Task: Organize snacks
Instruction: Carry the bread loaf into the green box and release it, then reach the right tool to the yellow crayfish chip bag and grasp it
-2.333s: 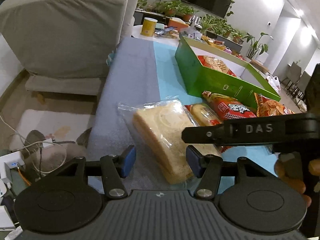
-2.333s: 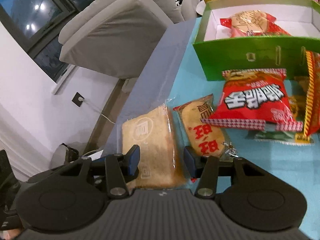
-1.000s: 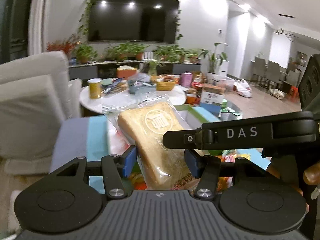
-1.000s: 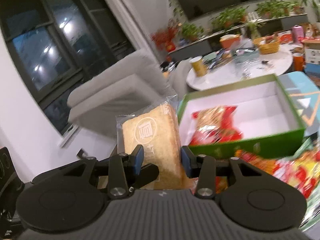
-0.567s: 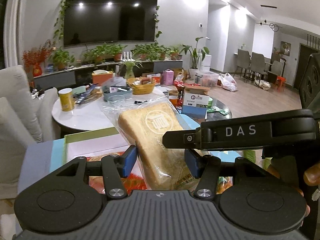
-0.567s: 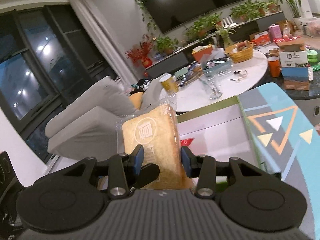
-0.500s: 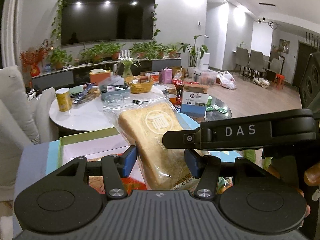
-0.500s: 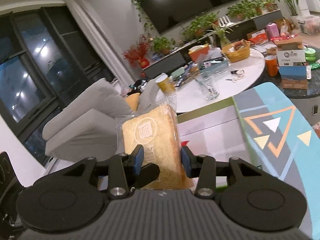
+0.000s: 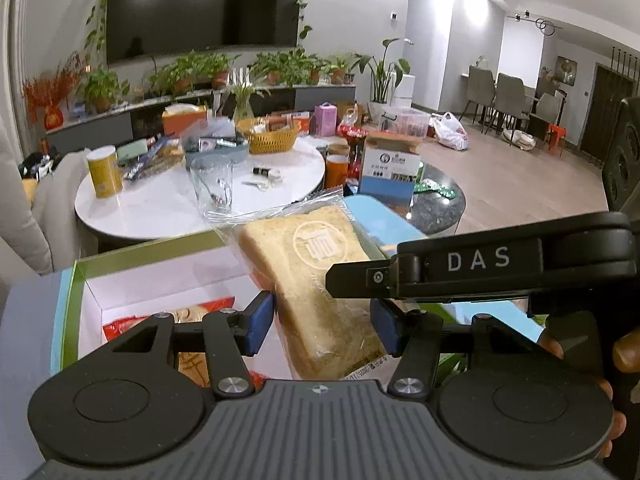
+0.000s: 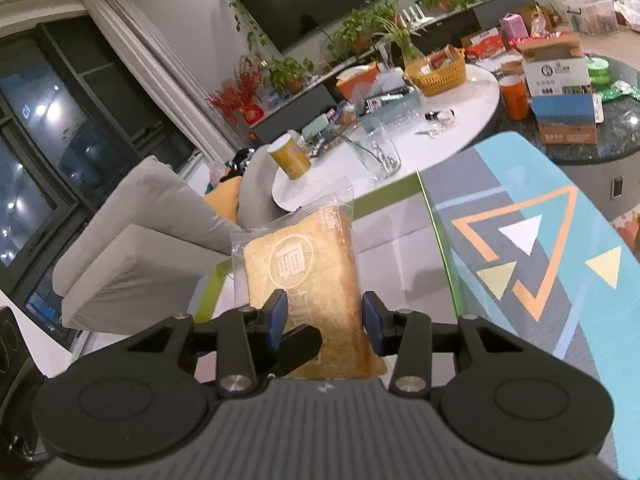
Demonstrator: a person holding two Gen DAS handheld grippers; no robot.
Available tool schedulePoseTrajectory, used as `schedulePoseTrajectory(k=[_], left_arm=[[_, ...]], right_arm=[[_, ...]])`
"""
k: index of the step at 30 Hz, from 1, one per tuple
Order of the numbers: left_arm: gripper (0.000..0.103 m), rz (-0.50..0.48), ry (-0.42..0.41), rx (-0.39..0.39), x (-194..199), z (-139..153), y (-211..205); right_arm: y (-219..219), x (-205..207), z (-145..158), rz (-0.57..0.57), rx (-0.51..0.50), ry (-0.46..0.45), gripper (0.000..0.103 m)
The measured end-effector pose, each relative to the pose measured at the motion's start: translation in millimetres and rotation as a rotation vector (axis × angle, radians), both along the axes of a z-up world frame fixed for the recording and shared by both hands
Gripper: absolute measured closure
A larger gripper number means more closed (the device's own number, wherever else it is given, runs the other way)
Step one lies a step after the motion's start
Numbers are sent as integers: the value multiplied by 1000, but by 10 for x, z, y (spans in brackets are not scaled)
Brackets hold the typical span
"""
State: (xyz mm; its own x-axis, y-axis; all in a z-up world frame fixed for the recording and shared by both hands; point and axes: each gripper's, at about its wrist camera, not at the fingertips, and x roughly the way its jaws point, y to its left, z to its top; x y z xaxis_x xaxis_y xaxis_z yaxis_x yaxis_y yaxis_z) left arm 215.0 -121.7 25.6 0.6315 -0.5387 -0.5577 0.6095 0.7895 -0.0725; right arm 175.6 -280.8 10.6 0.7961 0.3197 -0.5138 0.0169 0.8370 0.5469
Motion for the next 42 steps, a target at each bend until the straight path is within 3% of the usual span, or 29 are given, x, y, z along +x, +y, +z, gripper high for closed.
schedulePoseTrajectory(k=[6,11,18,25,29,33,42], left_arm=[[52,55,43,28,12,-91,90],[52,78,42,8,-54,-40,201],[52,78,26,-9,-254,53,345],[52,78,57,-12,-482,-13,425],[49,57,88,-16,-592,-64,426],[40,31,143,-12,-657,-164,389],[39,-31,271,-59,-755,-360,357]], right_arm=[[31,17,-73,-19,-4,57,58],[12,-82,-32,-24,-1,55,58],[22,-345,97,-19,-28,31,58],[-52,-647,36,-51,-26,55,58],[-83,-774,-8,-72,-28,74,58],[-106,-873,-51,-79,-26,90,58],[-108,-1119,-175,-69,1,123,58]])
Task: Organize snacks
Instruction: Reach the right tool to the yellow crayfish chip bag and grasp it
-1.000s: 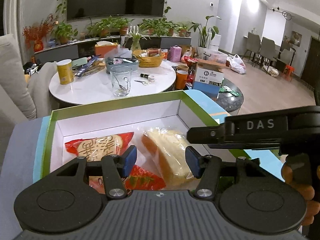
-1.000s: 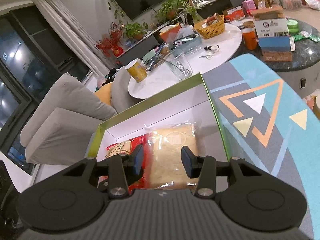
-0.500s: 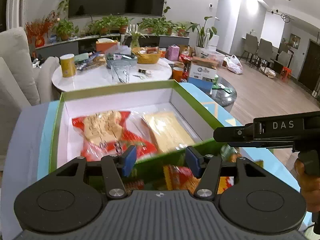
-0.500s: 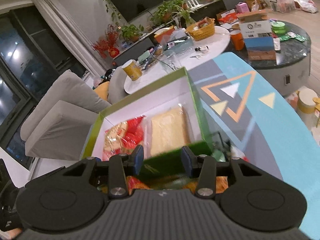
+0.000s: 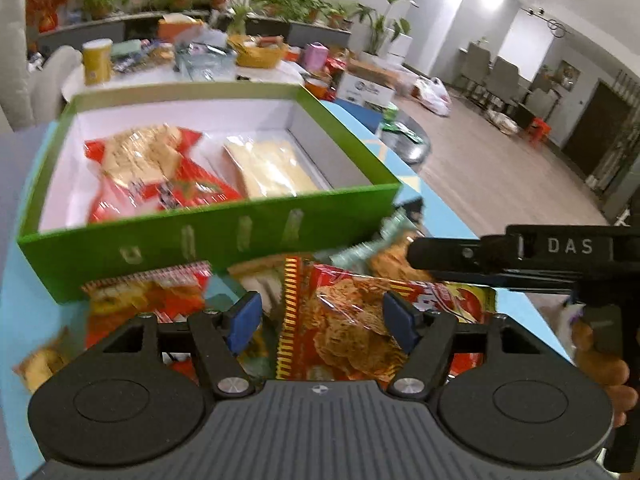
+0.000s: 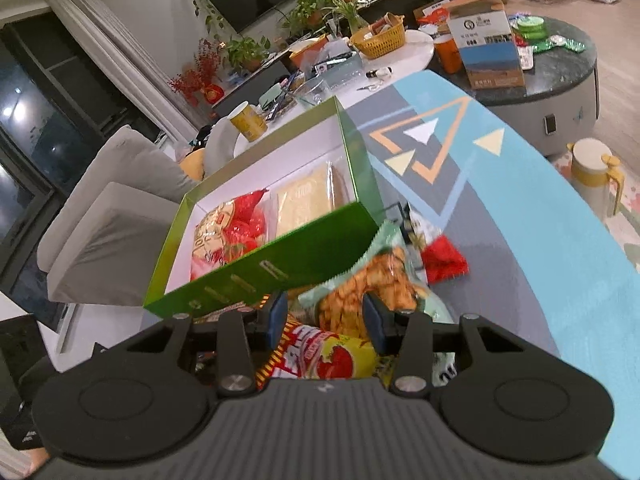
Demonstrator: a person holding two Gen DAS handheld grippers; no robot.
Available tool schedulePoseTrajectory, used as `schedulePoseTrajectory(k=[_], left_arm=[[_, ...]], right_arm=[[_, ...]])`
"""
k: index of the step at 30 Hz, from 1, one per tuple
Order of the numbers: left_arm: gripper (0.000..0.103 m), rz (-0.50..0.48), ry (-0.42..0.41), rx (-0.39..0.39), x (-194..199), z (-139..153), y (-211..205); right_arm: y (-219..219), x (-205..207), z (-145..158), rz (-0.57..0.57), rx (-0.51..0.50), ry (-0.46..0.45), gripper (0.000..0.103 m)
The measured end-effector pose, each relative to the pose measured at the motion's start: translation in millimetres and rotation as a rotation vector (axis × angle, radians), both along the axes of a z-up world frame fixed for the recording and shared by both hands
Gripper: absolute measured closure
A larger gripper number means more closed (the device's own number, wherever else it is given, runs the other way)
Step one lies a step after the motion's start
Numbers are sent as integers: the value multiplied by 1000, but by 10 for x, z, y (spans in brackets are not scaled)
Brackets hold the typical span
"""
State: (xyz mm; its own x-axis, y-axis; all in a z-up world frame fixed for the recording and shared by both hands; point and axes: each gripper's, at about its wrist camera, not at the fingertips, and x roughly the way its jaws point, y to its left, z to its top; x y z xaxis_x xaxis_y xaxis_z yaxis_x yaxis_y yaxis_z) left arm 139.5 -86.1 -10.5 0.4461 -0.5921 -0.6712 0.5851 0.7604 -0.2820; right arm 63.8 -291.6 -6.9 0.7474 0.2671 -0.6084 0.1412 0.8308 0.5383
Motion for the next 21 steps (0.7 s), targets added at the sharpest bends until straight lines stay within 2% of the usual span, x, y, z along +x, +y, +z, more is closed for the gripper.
schedulePoseTrajectory(k=[4,7,10,16,21], left_arm=[[39,-17,2,8,-167,-15,25],[39,-19,14,4,-272,-9,89],[38,-20,9,4,-406,-7,158],[37,-13,2,10,-555,-35,202],[37,4,24,17,-597,-87,231]], right_arm=[[2,-100,14,-8,-6,-12,58],[-13,-190,64,-33,-47,-28,58],[-50,-315,121,-38,-77,-45,53],[72,-510,134,42,-113,-41,47],[244,-493,34,77,-163,-14,47]])
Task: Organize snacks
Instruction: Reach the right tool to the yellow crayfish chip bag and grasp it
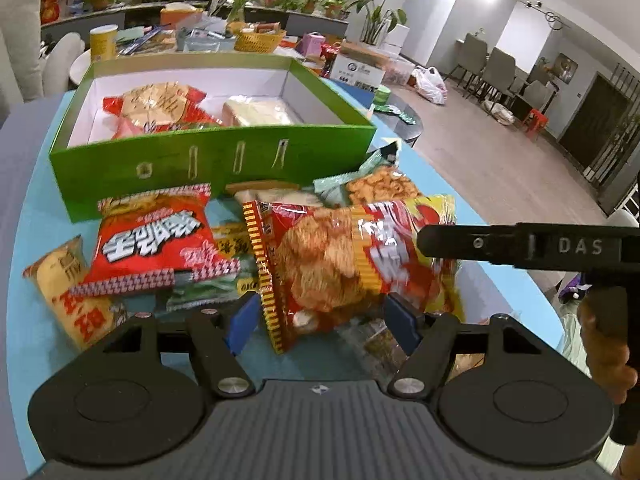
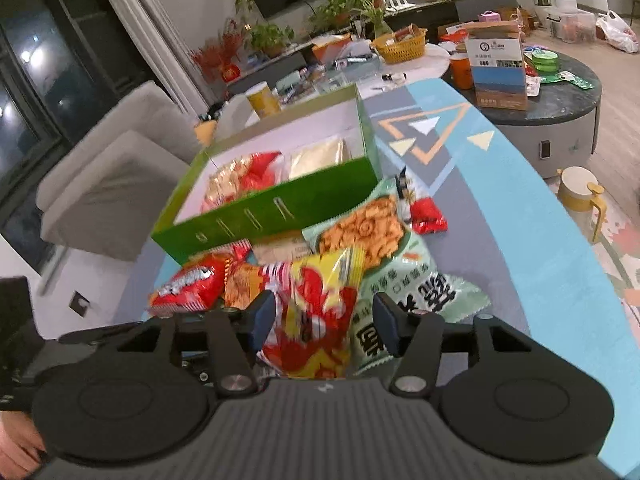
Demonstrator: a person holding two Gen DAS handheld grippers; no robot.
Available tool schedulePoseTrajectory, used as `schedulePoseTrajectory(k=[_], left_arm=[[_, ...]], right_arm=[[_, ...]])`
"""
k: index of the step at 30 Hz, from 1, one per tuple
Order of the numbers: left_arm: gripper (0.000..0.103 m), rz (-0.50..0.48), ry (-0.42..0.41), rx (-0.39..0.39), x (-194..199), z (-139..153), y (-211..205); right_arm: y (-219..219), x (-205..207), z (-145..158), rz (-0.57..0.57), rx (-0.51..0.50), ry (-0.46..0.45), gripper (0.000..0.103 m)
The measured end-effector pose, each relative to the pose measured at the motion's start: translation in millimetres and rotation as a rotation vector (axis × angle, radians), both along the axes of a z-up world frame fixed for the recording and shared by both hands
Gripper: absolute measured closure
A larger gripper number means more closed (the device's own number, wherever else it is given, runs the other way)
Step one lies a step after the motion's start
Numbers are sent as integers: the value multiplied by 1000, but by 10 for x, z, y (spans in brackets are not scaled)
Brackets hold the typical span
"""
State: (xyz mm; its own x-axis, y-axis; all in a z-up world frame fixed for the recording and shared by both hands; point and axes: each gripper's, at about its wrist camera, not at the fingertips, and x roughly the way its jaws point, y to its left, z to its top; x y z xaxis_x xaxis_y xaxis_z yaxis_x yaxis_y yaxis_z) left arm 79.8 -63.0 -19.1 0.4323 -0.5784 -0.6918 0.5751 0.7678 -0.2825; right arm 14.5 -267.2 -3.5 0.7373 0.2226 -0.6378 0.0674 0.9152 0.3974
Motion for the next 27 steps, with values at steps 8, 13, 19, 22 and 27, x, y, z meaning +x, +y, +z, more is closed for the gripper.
schedulePoseTrajectory(k=[8,13,19,22,27], left_arm=[[36,49,41,-31,69,-69,97],[34,57,75,-48,113,-134,104],[33,45,87,-64,110,-163,87],[32,47,101,-74,133,-192,84],[32,51,143,-104,225,-244,61]], right_arm=[[61,58,-105,-18,-5,25,47],[79,71,-124,-18,-13,25,47],[96,70,-154,12,-67,1,49],[47,82,-180,33,-54,-4,51],[41,109,-186,54,-57,-11,54]])
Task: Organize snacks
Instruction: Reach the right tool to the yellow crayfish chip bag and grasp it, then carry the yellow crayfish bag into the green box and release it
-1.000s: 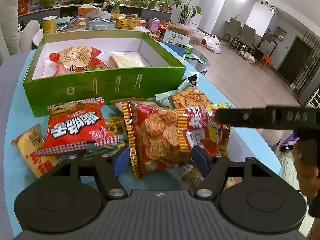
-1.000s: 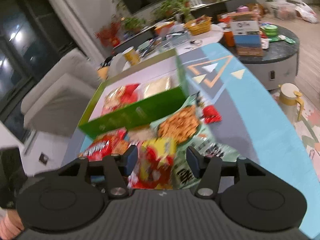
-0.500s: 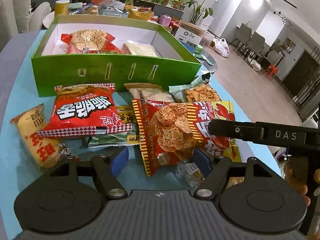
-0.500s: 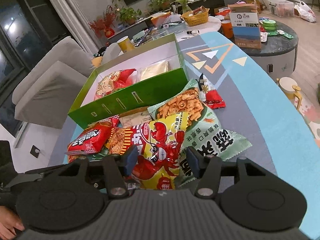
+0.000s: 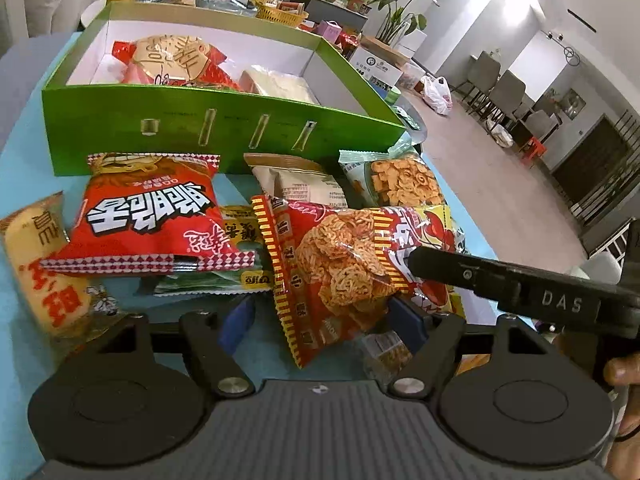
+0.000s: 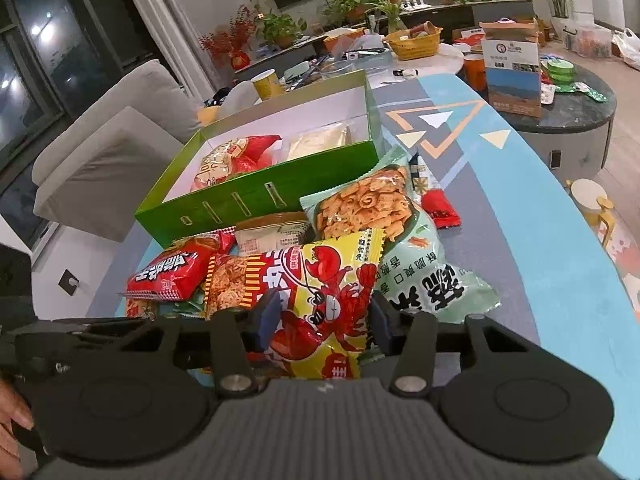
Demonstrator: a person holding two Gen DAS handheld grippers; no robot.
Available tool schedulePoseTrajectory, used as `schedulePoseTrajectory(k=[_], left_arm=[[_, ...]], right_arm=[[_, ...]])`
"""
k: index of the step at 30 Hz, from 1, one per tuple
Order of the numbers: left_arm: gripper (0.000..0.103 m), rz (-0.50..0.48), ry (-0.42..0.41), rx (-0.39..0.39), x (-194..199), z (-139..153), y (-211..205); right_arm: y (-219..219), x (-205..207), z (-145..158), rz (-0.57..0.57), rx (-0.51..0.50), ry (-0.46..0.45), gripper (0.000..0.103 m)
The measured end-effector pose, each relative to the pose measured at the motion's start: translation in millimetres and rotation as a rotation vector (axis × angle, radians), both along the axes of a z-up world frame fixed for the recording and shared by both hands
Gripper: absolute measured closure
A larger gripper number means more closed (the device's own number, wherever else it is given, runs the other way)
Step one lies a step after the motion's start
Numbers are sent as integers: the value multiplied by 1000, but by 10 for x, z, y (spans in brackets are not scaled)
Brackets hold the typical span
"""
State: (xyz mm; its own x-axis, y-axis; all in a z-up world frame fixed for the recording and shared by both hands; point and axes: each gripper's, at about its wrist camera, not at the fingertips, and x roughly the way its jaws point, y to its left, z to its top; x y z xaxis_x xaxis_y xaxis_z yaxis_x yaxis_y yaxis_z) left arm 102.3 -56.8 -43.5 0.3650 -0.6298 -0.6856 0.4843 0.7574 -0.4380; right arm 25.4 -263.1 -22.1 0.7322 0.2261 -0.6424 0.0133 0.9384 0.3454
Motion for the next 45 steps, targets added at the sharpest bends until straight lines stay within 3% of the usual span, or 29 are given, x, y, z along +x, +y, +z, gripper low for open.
schedulePoseTrajectory(k=[5,7,13,21,29,35,45], left_arm=[[33,-11,-13,-8,26,-22,-43],[41,-33,-19,-12,0,-32,-72],[44,-78,-114,7,-155,94,-139],[44,-53,-257,-27,-268,500,-56],[44,-6,-389,-26,-170,899,-5],[44,17,-414,-8,86,1027,-27],[44,49,-393,11,575,986,-131]], right_arm=[[15,28,5,2,-9,-4,55],[26,29,9,5,-10,-5,55],[56,-8,62,1,-18,-11,56],[84,-90,409,-3,-17,-115,56],[60,149,742,16,34,-208,56],[59,420,827,8,56,-230,56],[-3,848,769,2,78,-230,55]])
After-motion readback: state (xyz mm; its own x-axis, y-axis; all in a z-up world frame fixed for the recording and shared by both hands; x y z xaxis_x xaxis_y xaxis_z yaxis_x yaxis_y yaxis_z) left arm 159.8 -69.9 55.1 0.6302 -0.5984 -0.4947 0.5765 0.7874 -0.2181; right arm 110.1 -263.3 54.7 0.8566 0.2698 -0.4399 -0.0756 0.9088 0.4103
